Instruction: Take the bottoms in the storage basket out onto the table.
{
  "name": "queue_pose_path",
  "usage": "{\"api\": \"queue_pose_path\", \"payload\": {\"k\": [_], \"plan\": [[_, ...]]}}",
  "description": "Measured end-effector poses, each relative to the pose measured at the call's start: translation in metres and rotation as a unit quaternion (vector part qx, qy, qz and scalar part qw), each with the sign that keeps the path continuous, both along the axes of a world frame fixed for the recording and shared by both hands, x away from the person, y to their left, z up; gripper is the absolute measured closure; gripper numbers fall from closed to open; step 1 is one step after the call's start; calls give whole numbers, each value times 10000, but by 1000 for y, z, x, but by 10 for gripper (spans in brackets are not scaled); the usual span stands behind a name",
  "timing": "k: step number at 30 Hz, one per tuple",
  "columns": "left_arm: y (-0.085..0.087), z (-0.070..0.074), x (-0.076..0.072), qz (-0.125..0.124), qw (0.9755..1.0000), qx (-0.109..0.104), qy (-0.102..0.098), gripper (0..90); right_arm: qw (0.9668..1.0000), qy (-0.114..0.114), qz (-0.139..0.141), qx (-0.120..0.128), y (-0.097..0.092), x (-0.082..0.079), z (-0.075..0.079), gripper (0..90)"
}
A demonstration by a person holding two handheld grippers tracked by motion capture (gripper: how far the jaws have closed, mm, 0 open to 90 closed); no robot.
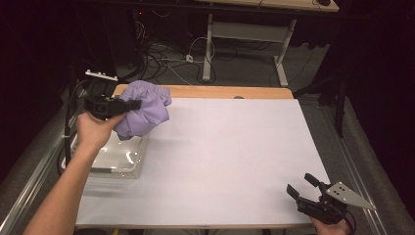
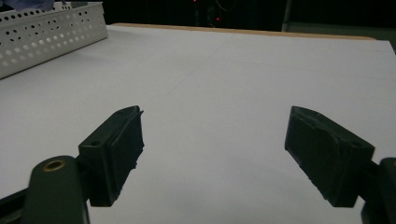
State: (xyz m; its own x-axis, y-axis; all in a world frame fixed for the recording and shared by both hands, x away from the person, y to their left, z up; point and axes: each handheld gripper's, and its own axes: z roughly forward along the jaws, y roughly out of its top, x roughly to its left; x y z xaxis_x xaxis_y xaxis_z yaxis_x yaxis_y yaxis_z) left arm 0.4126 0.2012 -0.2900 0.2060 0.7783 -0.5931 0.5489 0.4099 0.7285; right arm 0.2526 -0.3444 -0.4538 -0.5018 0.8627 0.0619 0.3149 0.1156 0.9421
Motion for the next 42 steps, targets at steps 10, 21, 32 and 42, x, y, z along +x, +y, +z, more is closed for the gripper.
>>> {"api": "queue_pose_path", "payload": {"k": [10, 21, 32, 42], "plan": [[-19, 1, -1, -234, 9997, -28, -24, 759, 10000, 4, 6, 8, 0, 0, 0, 202], [-37, -1, -3, -466, 9988, -67, -89, 758, 10000, 10, -10, 52, -1, 0, 0, 202], [-56, -4, -2, -680, 9977, -20, -50, 757, 10000, 12, 3, 42, -1, 0, 0, 202], [-76, -9, 0, -922, 9957, -48, -42, 757, 10000, 14, 11, 51, -1, 0, 0, 202]]}}
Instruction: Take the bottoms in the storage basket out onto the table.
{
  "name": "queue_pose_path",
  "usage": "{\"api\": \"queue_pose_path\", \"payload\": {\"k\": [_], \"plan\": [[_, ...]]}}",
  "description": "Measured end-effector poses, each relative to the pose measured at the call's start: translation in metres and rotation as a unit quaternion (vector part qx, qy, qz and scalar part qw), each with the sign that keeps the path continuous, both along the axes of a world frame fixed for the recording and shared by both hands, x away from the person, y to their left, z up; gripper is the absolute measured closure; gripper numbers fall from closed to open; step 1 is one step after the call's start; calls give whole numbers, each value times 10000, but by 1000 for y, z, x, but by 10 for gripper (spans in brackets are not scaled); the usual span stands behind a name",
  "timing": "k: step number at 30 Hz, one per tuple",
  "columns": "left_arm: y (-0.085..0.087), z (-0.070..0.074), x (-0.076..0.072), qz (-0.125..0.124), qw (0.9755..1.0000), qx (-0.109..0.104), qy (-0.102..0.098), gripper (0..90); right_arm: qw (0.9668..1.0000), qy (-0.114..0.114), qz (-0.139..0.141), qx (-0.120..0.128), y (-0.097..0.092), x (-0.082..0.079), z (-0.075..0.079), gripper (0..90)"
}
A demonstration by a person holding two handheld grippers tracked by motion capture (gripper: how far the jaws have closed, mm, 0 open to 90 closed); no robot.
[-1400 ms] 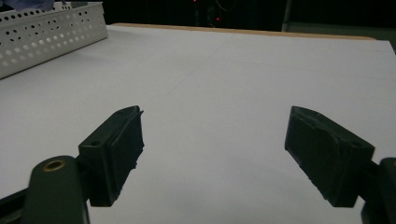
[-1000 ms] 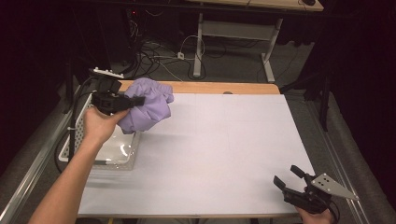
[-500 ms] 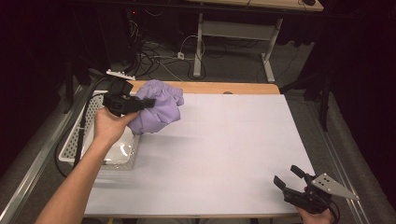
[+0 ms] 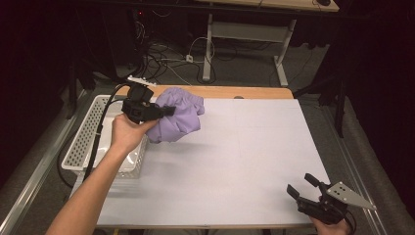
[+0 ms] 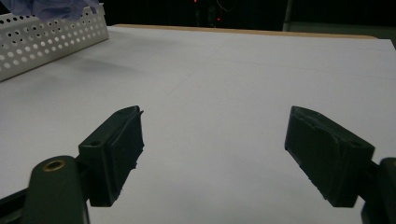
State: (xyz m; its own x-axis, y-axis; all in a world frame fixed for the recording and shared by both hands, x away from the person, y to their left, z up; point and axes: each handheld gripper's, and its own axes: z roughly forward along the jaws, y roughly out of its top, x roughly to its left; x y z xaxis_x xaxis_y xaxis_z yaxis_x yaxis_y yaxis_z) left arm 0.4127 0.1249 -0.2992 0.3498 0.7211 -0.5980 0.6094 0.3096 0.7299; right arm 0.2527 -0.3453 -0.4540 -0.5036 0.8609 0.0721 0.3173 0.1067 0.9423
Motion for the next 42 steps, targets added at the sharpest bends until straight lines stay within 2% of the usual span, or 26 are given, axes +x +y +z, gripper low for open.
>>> {"api": "queue_pose_path", "payload": {"k": [27, 42], "plan": [[-45, -18, 7, -364, 9993, -57, 57, 751, 10000, -11, 18, -8, 0, 0, 0, 202], [-61, -31, 16, -377, 9992, 24, 117, 752, 10000, -11, 24, -6, 0, 0, 0, 202]]}}
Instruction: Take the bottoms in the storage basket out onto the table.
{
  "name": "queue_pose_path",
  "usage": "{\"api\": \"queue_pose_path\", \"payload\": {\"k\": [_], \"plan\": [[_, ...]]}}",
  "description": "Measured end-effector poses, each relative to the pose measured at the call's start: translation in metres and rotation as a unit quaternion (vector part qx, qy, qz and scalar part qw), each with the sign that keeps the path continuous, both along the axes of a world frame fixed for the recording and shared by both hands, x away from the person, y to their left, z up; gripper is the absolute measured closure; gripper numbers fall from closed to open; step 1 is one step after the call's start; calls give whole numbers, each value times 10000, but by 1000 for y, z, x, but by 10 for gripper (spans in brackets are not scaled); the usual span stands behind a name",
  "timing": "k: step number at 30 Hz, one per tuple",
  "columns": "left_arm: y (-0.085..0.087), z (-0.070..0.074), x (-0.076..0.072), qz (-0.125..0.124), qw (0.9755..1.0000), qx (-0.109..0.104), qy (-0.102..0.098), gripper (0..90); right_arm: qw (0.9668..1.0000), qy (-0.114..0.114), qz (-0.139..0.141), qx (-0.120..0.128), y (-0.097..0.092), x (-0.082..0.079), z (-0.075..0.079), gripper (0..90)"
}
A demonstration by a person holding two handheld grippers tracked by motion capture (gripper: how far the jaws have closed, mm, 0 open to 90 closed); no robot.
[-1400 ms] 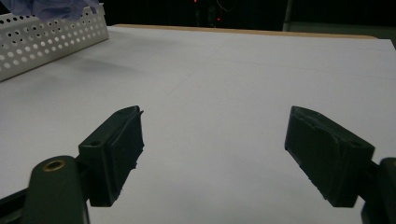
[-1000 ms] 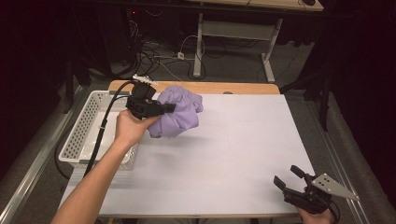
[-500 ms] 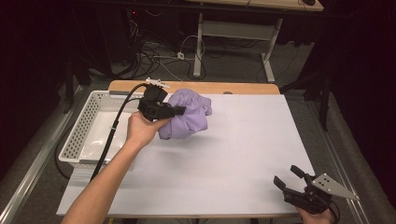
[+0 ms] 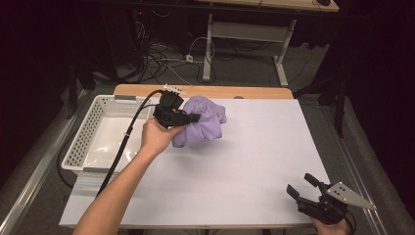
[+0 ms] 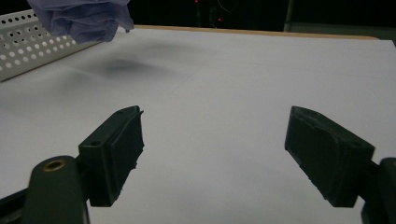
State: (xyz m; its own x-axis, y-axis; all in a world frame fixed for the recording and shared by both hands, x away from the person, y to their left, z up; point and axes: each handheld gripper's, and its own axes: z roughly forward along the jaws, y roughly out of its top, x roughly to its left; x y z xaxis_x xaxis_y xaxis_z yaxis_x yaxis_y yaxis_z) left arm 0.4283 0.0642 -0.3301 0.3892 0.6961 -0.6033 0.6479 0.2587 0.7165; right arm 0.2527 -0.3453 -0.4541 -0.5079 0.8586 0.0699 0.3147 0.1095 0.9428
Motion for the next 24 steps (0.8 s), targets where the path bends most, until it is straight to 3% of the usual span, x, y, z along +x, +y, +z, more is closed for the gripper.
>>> {"api": "queue_pose_path", "payload": {"k": [24], "plan": [[-20, -33, 22, 149, 9995, 212, 194, 750, 10000, 5, 17, 14, 0, 0, 0, 202]]}}
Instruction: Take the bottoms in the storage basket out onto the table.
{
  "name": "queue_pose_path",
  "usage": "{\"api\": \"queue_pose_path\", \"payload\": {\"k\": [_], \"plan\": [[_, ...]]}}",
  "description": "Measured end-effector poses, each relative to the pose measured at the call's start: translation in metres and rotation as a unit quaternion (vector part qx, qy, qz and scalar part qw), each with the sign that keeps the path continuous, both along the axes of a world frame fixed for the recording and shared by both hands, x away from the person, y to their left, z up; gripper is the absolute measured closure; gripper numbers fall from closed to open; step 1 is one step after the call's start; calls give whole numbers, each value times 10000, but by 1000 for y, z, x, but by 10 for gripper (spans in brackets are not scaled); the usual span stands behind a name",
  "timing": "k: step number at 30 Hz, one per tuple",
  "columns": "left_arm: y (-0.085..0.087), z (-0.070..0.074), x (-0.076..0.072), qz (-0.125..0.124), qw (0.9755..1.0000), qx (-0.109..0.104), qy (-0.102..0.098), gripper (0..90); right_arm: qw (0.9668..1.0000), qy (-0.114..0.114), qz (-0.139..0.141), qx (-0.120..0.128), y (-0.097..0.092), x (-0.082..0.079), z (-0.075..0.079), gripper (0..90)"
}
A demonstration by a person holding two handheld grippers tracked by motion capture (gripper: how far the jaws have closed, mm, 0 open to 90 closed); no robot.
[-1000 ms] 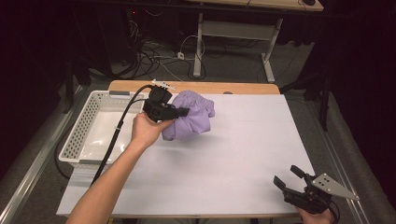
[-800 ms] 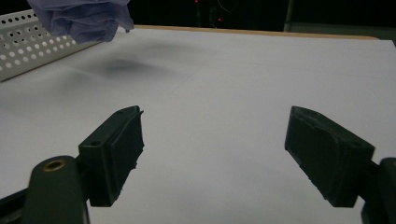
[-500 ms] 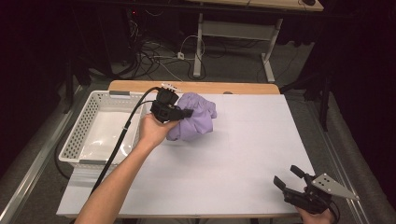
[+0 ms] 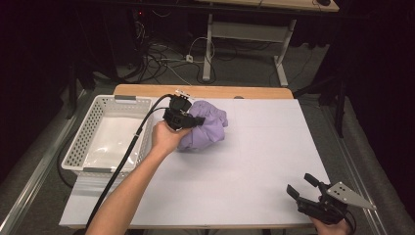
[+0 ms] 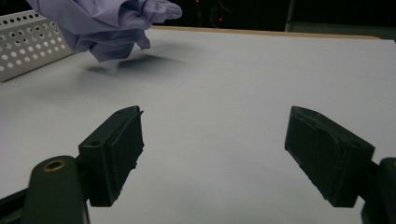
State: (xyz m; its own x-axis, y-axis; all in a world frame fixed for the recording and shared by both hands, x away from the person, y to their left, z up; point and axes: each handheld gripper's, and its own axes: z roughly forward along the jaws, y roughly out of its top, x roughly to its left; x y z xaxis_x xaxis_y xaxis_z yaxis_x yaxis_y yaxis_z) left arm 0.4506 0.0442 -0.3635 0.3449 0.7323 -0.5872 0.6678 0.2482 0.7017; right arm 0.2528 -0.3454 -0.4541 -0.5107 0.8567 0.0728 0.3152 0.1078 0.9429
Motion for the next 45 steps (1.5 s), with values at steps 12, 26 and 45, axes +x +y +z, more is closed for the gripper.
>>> {"api": "queue_pose_path", "payload": {"k": [12, 26, 45], "plan": [[-7, -15, 11, 93, 9998, -59, 177, 746, 10000, 3, 7, 0, 0, 0, 0, 202], [-14, -36, 23, 143, 9990, -75, 417, 732, 10000, 25, 23, 15, 0, 1, 0, 202], [-23, -65, 32, 201, 9976, 33, 663, 695, 10000, 35, 50, 19, 0, 1, 0, 202]]}}
